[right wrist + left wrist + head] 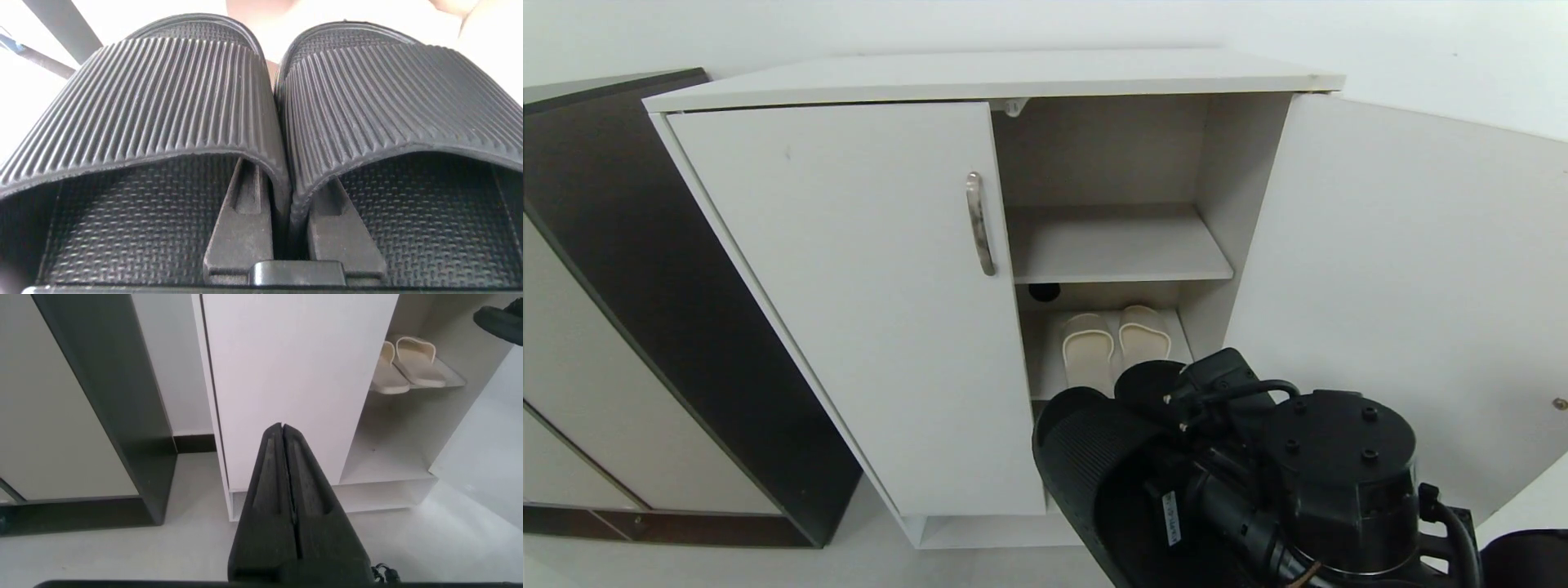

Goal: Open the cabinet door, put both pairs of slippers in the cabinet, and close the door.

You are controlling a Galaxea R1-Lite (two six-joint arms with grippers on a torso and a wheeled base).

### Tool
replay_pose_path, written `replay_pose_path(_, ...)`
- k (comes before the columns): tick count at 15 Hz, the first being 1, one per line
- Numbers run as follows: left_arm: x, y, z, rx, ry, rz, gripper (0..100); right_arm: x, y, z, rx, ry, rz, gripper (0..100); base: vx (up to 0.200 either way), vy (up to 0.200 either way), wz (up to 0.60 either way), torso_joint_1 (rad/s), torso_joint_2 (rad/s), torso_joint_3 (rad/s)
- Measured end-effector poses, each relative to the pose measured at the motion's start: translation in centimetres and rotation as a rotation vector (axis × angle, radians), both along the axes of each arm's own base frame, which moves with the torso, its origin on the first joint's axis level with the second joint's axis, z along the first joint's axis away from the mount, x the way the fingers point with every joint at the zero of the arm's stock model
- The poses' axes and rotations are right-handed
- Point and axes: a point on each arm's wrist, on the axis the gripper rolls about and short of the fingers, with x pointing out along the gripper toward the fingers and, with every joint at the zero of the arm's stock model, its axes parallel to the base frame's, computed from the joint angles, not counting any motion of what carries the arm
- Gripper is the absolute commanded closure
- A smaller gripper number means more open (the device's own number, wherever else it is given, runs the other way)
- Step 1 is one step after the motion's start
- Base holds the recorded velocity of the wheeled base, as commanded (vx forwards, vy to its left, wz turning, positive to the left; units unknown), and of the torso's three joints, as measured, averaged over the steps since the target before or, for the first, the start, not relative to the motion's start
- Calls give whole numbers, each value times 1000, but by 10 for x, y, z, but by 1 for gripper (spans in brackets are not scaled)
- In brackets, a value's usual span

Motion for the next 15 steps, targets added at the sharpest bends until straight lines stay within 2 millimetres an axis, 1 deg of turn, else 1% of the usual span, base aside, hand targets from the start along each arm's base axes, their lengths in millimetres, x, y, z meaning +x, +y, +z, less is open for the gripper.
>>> replay_pose_path(3,0,0,0,0,0,0,100,5,0,-2,-5,-3,-17,100,0,0,0,0,0,0)
replay_pose_path(5,0,0,0,0,0,0,100,11,2,2,18,-26,-34,100,0,0,0,0,0,0)
replay_pose_path(9,0,0,0,1,0,0,100,26,19,15,-14,-29,-158,100,0,0,0,0,0,0)
replay_pose_path(12,0,0,0,1,0,0,100,36,32,42,20,-9,-236,100,0,0,0,0,0,0)
replay_pose_path(15,0,0,0,1,0,0,100,45,41,71,37,-19,-339,100,0,0,0,0,0,0)
